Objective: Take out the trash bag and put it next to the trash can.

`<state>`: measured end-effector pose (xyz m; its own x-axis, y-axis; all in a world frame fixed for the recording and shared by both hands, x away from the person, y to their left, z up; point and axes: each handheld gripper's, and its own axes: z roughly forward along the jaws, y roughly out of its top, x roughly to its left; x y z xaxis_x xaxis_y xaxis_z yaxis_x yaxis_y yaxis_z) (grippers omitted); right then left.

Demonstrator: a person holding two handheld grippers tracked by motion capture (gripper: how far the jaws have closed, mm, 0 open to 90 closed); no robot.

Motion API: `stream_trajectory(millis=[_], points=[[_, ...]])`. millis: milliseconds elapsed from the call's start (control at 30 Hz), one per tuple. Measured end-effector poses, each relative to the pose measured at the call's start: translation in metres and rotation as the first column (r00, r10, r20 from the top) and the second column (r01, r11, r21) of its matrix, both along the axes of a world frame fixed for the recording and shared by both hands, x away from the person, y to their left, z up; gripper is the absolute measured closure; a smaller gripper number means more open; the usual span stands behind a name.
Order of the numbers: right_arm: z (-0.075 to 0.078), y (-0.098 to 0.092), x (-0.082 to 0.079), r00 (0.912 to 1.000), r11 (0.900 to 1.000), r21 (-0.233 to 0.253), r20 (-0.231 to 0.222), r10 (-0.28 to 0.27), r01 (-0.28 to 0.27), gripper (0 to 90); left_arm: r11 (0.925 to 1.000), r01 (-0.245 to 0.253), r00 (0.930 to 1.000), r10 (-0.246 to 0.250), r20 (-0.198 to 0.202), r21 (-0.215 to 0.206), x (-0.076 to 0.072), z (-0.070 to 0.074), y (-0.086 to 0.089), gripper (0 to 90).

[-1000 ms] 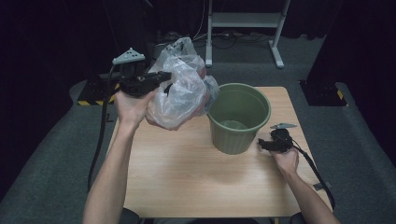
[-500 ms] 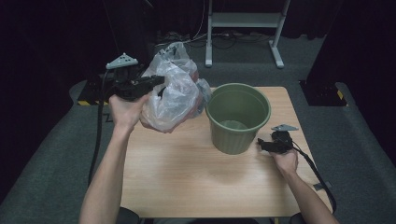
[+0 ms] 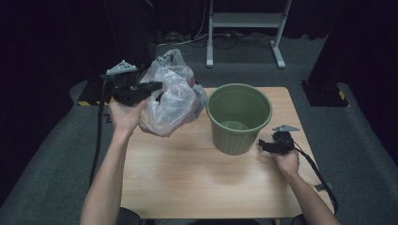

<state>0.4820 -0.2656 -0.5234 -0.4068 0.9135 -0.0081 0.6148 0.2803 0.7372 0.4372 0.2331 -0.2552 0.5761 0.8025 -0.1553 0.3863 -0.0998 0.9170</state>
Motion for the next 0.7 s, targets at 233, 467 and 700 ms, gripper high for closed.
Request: stream_trajectory(millis=[233,467,700], points=[[0.000,0.000,0.000,1.0000,1.000,0.000,0.000,0.000,0.000,22.1,0.9999,-0.012,0.9999,0.012,-0.012,-0.004,0.002,-0.012,0.004,90.0],[0.000,0.000,0.000,1.0000,1.000,-0.001,0.000,-0.001,0.001,22.1,0.9997,-0.022,0.9996,0.021,-0.020,-0.012,0.003,-0.020,0.007,90.0],[0.000,0.000,0.000,1.0000,1.000,0.000,0.000,0.000,0.000,22.1,0.9997,-0.024,0.9994,0.024,-0.027,0.000,0.005,-0.027,0.004,89.9]])
